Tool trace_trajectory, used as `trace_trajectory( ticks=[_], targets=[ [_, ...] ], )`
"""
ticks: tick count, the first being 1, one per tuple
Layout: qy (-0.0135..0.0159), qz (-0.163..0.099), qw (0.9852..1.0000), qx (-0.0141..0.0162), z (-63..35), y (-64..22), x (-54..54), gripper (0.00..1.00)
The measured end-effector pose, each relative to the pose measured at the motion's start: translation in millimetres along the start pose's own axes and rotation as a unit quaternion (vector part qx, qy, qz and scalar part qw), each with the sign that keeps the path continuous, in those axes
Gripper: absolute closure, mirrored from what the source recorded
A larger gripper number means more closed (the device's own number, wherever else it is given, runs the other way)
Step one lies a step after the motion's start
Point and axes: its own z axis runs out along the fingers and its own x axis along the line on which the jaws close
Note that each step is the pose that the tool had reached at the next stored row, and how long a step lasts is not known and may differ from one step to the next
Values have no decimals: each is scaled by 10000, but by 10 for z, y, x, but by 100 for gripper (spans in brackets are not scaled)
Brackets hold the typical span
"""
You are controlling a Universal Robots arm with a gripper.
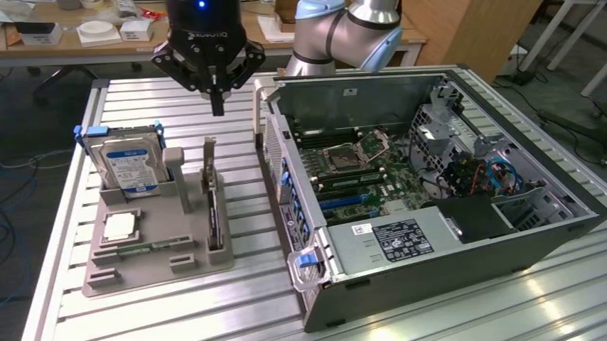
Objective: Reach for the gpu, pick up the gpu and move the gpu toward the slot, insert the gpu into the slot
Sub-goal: 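Reach for the gpu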
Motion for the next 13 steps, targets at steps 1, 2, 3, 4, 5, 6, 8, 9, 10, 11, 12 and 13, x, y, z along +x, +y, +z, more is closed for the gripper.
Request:
trace_trajectory(
  ticks=[1, 2, 3, 4, 5, 6, 8, 9, 10, 11, 12, 13],
  targets=[
    [0, 0, 10000, 0, 0, -1, 8, 90],
    [0, 0, 10000, 0, -1, -2, 16, 90],
    [0, 0, 10000, 0, -1, -3, 24, 90],
    [0, 0, 10000, 0, -1, -5, 32, 90],
    [0, 0, 10000, 0, -1, -5, 39, 90],
    [0, 0, 10000, 0, -2, -6, 47, 90],
    [0, 0, 10000, 0, -2, -8, 60, 90],
    [0, 0, 10000, 0, -2, -9, 67, 90],
    [0, 0, 10000, 0, -2, -9, 74, 90],
    [0, 0, 10000, 0, -2, -10, 82, 90],
    [0, 0, 10000, 0, -3, -11, 89, 90],
    [0, 0, 10000, 0, -3, -12, 96, 90]
  ],
)
